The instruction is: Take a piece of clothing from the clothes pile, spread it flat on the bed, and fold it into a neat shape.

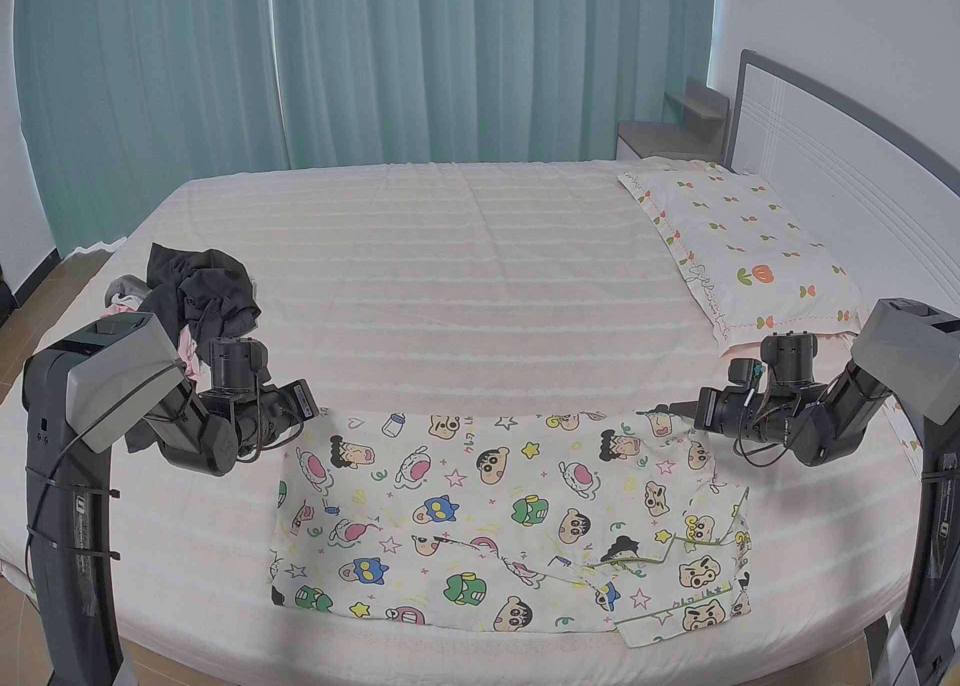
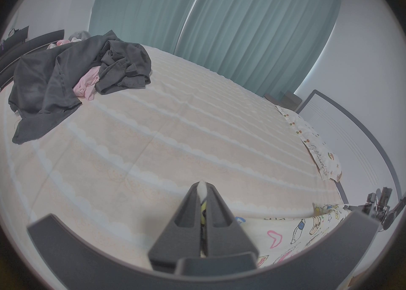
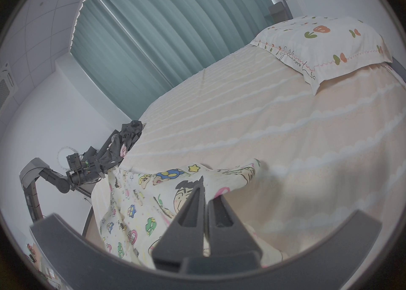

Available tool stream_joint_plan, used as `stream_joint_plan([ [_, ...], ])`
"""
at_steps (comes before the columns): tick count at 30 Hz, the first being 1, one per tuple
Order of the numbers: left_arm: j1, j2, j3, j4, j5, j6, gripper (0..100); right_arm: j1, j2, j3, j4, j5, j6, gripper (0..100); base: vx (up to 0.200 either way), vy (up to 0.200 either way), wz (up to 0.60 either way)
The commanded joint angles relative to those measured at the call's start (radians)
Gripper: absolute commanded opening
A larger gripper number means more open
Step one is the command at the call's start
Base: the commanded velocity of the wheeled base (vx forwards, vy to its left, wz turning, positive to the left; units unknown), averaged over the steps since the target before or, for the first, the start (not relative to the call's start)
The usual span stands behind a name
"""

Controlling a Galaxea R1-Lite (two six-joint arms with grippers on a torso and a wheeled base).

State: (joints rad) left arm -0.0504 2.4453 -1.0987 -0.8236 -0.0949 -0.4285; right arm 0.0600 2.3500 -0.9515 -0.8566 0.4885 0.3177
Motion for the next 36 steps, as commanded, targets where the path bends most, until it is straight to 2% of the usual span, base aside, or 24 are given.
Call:
stream_joint_plan([
  [1, -0.005, -0.032, 0.082, -0.031, 0.000, 0.030, 0, -0.006, -0.057, 0.135, -0.121, 0.012, 0.000, 0, 0.000, 0.000, 0.00],
  [6, -0.005, -0.037, 0.114, -0.052, 0.000, 0.039, 0, -0.003, -0.072, 0.204, -0.165, 0.012, -0.002, 0, 0.000, 0.000, 0.00],
  [7, -0.005, -0.035, 0.154, -0.098, 0.000, 0.051, 0, -0.003, -0.090, 0.277, -0.200, 0.013, -0.019, 0, 0.000, 0.000, 0.00],
  [12, -0.005, -0.035, 0.232, -0.172, 0.000, 0.073, 0, 0.000, -0.110, 0.392, -0.254, 0.018, -0.075, 0, 0.000, 0.000, 0.00],
  [16, -0.005, -0.034, 0.292, -0.224, -0.002, 0.074, 0, 0.009, -0.112, 0.491, -0.262, 0.015, -0.161, 0, 0.000, 0.000, 0.00],
  [17, -0.008, -0.032, 0.327, -0.247, -0.006, 0.074, 0, 0.009, -0.106, 0.531, -0.266, 0.010, -0.215, 0, 0.000, 0.000, 0.00],
  [20, -0.012, -0.022, 0.382, -0.299, -0.009, 0.074, 0, 0.001, -0.100, 0.574, -0.268, 0.007, -0.269, 0, 0.000, 0.000, 0.00],
  [30, -0.020, 0.015, 0.531, -0.416, -0.014, 0.146, 0, -0.002, -0.078, 0.645, -0.291, 0.004, -0.301, 0, 0.000, 0.000, 0.00],
  [36, -0.022, 0.031, 0.543, -0.422, -0.014, 0.185, 0, -0.002, -0.071, 0.666, -0.292, 0.004, -0.302, 0, 0.000, 0.000, 0.00],
])
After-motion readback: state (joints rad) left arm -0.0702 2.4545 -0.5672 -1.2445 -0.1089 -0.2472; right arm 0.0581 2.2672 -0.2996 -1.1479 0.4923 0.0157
